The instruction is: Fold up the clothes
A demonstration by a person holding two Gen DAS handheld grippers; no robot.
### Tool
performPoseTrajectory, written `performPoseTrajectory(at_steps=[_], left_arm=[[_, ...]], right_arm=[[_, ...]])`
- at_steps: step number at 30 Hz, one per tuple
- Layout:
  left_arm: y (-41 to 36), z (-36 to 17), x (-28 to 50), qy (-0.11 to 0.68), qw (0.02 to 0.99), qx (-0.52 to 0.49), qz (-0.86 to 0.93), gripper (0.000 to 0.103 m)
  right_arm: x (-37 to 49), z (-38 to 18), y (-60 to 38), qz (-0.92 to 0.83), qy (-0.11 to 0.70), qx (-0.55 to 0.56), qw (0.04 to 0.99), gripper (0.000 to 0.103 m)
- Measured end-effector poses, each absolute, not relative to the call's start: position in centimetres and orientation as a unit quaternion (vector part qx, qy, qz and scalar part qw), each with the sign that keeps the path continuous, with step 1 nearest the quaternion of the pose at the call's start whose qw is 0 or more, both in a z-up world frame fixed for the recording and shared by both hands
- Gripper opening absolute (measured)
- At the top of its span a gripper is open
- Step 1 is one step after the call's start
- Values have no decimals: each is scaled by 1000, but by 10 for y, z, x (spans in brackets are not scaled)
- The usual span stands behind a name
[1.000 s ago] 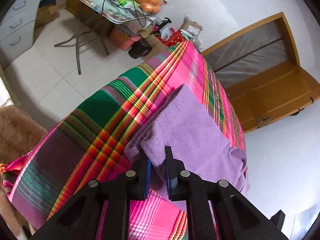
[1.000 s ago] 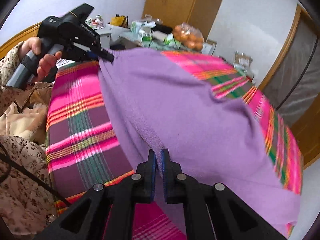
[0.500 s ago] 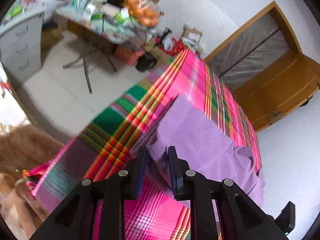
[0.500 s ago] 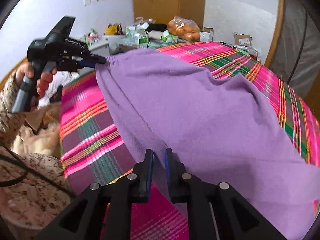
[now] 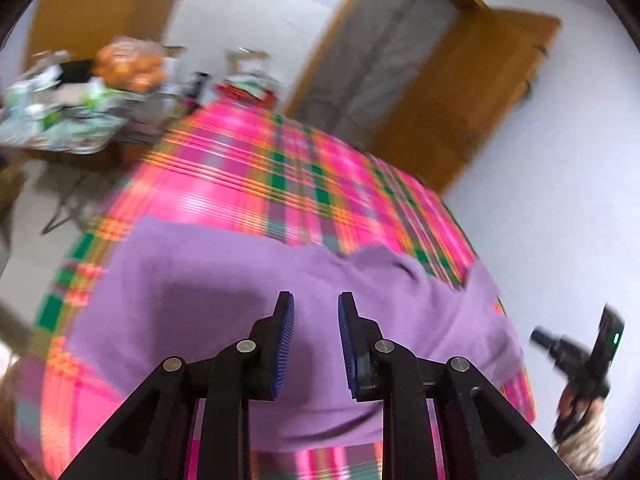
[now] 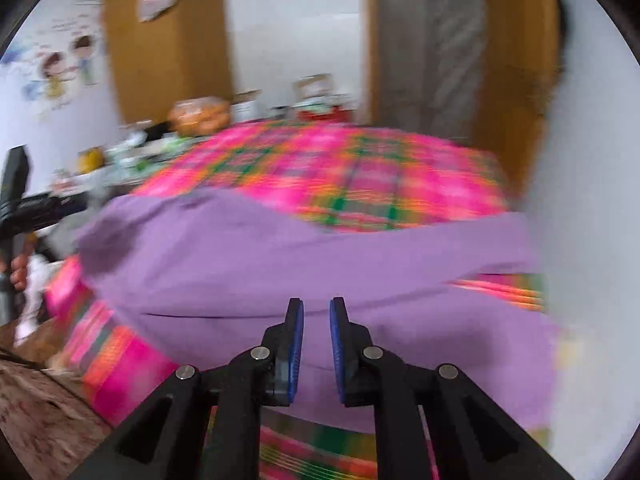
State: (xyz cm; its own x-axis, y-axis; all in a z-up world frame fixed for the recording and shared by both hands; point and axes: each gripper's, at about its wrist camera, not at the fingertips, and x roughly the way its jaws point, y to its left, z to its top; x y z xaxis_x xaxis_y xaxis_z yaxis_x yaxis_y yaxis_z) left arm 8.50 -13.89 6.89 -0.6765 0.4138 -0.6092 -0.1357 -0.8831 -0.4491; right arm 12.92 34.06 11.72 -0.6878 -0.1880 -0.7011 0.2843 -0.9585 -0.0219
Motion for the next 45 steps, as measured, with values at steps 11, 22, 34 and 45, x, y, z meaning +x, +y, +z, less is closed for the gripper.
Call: performPoseTrajectory(at_steps=[11,22,34,45], left_arm=[[-33,27,58,-151,263,-441,845,24],[-19,10,64,-129,268,-470,831,24],[-18,2,66,-137,275,-478,823,24],[-18,3,70,-138,282,-472,824,24]], right_arm=[[112,115,446,-912,20,405,-57,14],[20,68,403,-906,-43,420,13,14],[-72,45,371,-886,-63,459,0,46],[-103,27,375,-866,-76,491,-56,27]])
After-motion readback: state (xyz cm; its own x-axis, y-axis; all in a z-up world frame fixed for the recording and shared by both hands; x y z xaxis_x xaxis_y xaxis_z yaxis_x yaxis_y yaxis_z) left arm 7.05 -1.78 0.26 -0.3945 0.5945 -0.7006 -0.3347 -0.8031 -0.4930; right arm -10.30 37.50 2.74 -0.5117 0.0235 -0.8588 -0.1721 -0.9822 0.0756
